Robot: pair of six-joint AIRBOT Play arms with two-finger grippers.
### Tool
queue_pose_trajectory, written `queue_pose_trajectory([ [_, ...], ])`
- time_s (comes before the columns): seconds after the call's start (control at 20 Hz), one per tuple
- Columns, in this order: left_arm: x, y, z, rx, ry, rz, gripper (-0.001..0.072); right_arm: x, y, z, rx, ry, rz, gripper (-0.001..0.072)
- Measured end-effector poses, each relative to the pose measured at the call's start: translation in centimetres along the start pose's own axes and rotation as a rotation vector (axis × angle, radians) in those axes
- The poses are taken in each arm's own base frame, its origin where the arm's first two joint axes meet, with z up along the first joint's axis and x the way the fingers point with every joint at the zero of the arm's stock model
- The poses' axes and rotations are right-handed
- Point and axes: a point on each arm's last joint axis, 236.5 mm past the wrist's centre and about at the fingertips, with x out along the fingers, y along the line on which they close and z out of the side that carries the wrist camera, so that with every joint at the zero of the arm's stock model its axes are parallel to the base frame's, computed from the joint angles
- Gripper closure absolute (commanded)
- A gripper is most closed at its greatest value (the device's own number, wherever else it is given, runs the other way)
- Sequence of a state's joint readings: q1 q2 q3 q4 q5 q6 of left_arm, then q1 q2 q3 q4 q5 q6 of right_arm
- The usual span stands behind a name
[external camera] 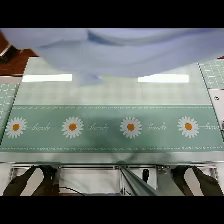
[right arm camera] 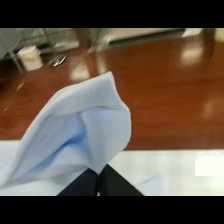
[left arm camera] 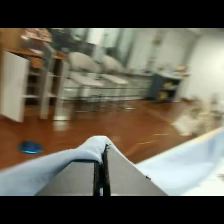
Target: Fold the shirts.
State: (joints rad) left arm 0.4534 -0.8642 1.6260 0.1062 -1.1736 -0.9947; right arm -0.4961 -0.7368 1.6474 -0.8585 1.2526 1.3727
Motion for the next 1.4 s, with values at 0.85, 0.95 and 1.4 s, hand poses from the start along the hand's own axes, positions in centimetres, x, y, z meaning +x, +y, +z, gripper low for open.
queue_pose_trajectory([
  [0.85, -6.7, 6.8, -11.3, 0.102, 0.375, 0.586, 0.0691, -1.5, -2.9, -11.1, 0.055, 0.261, -0.137, 0.0685],
  [0.95, -4.7, 10.8, -16.4, -0.021, 0.465, 0.581, 0.0691, 1.9, -4.1, -14.2, 0.122, 0.364, -0.063, 0.0684],
  [1.4, 2.5, 25.6, -32.7, -0.447, 0.577, 0.63, 0.069, 20.4, -8.4, -26.3, 0.345, 0.696, 0.114, 0.0684],
])
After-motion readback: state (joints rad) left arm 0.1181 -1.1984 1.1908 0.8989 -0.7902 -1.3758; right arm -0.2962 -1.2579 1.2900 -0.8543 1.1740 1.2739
